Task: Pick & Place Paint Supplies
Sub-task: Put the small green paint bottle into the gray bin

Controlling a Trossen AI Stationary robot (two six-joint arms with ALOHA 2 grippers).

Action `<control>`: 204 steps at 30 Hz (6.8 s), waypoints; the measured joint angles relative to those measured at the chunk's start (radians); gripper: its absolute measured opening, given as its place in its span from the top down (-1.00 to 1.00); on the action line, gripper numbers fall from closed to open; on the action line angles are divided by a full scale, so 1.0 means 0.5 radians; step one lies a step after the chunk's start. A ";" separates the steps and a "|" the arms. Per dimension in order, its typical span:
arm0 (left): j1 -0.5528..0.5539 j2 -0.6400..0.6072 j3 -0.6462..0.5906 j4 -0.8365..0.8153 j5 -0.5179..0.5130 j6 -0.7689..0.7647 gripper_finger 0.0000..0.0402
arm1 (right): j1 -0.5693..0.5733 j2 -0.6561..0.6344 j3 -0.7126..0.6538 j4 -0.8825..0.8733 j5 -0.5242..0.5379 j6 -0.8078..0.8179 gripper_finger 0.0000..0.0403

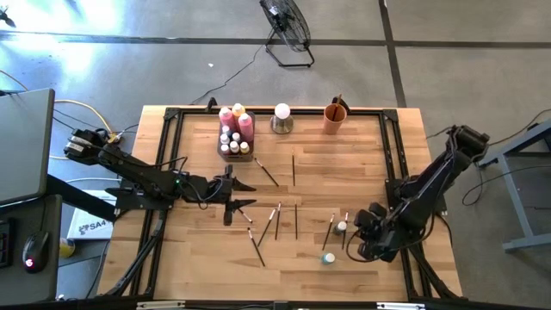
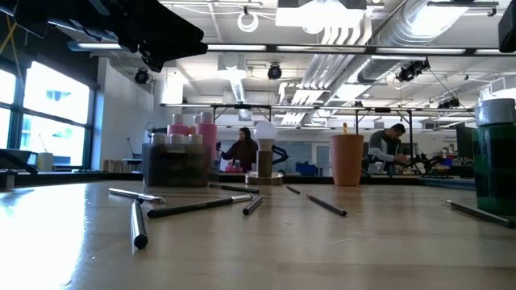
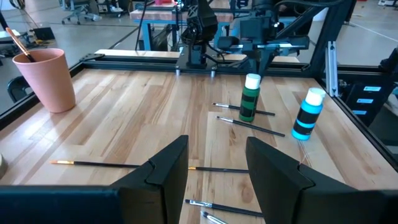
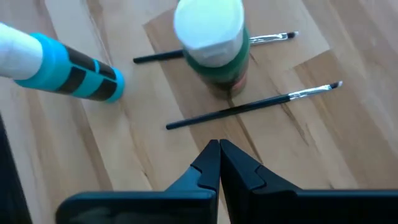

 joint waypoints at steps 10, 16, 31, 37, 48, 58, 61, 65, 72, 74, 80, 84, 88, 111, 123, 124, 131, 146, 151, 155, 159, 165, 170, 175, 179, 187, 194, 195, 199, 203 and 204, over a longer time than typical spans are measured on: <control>0.000 0.000 0.000 -0.008 0.001 -0.001 0.21 | 0.104 0.000 -0.306 0.456 0.226 0.160 0.99; 0.000 0.000 0.000 -0.008 0.001 -0.001 0.21 | 0.104 0.000 -0.483 0.750 0.317 0.159 0.99; 0.000 0.000 0.000 -0.008 -0.033 -0.001 0.21 | 0.104 0.101 -0.599 1.103 0.334 0.155 0.99; 0.000 0.000 0.000 -0.008 -0.038 -0.001 0.21 | 0.104 0.107 -0.599 1.166 0.293 0.156 0.99; 0.000 0.000 0.000 -0.008 -0.037 -0.006 0.21 | 0.104 0.107 -0.599 1.166 0.242 0.150 0.99; 0.000 0.000 0.000 -0.038 -0.037 -0.007 0.21 | 0.104 0.107 -0.598 1.164 0.234 0.147 0.99; 0.000 0.000 0.000 -0.056 -0.037 -0.007 0.21 | 0.104 0.107 -0.598 1.164 0.236 0.144 0.99; 0.000 0.000 0.000 -0.055 -0.037 -0.007 0.21 | 0.104 0.107 -0.597 1.164 0.262 0.143 0.99; 0.000 0.000 0.000 -0.054 -0.037 -0.007 0.21 | 0.103 0.107 -0.597 1.164 0.293 0.144 0.99; 0.000 0.000 0.000 -0.053 -0.037 -0.007 0.21 | 0.102 0.107 -0.597 1.164 0.296 0.144 0.99; 0.000 0.000 0.000 -0.053 -0.037 -0.008 0.21 | 0.016 0.108 -0.596 1.148 0.334 0.100 0.99; 0.000 0.000 0.000 -0.053 -0.037 -0.007 0.21 | -0.077 0.108 -0.596 1.178 0.214 -0.001 0.99; 0.000 0.000 0.000 -0.053 -0.037 -0.008 0.21 | -0.155 0.108 -0.596 1.202 0.166 -0.075 0.99; 0.000 0.000 0.000 -0.053 -0.037 -0.007 0.21 | -0.404 0.108 -0.596 1.291 0.011 -0.353 0.99; 0.000 0.000 0.000 -0.053 -0.037 -0.007 0.21 | -0.503 0.168 -0.596 1.422 -0.091 -0.484 0.99; 0.000 0.000 0.000 -0.052 -0.037 -0.007 0.21 | -0.506 0.202 -0.596 1.451 -0.108 -0.484 0.99; 0.001 0.000 0.000 -0.052 -0.037 0.004 0.21 | -0.504 0.451 -0.591 1.742 -0.107 -0.502 0.99; 0.001 0.000 0.000 -0.052 -0.037 0.034 0.21 | -0.546 0.498 -0.595 1.819 -0.033 -0.673 0.99; 0.001 0.000 0.000 -0.052 -0.037 0.037 0.21 | -0.606 0.499 -0.595 1.819 -0.036 -0.750 0.99; 0.001 0.000 0.000 -0.052 -0.037 0.037 0.21 | -0.648 0.499 -0.595 1.819 -0.062 -0.801 0.99; 0.000 0.000 0.000 -0.052 -0.037 0.037 0.21 | -0.699 0.499 -0.595 1.819 -0.084 -0.854 0.99; 0.001 0.000 0.000 -0.052 -0.037 0.037 0.21 | -0.786 0.499 -0.596 1.825 -0.119 -0.921 0.99; 0.001 0.000 0.000 -0.052 -0.037 0.037 0.21 | -0.874 0.499 -0.596 1.844 -0.179 -1.008 0.99; 0.001 0.000 0.000 -0.052 -0.037 0.037 0.21 | -0.933 0.499 -0.596 1.847 -0.200 -1.059 0.99; 0.001 0.000 0.000 -0.052 -0.037 0.037 0.21 | -0.958 0.499 -0.596 1.848 -0.219 -1.066 0.99; 0.001 0.000 0.000 -0.052 -0.037 0.037 0.21 | -0.964 0.499 -0.596 1.848 -0.232 -1.081 0.99; 0.001 0.000 0.000 -0.052 -0.037 0.037 0.21 | -1.018 0.498 -0.596 1.847 -0.312 -1.111 0.99; 0.001 0.000 0.000 -0.052 -0.037 0.037 0.21 | -1.035 0.499 -0.596 1.848 -0.327 -1.119 0.99; 0.001 0.000 0.000 -0.052 -0.037 0.037 0.21 | -1.100 0.499 -0.596 1.854 -0.371 -1.188 0.99; 0.000 0.000 0.000 -0.052 -0.037 0.037 0.21 | -1.170 0.499 -0.596 1.861 -0.404 -1.246 0.99; 0.001 0.000 0.000 -0.053 -0.037 0.037 0.21 | -1.186 0.499 -0.596 1.861 -0.406 -1.266 0.99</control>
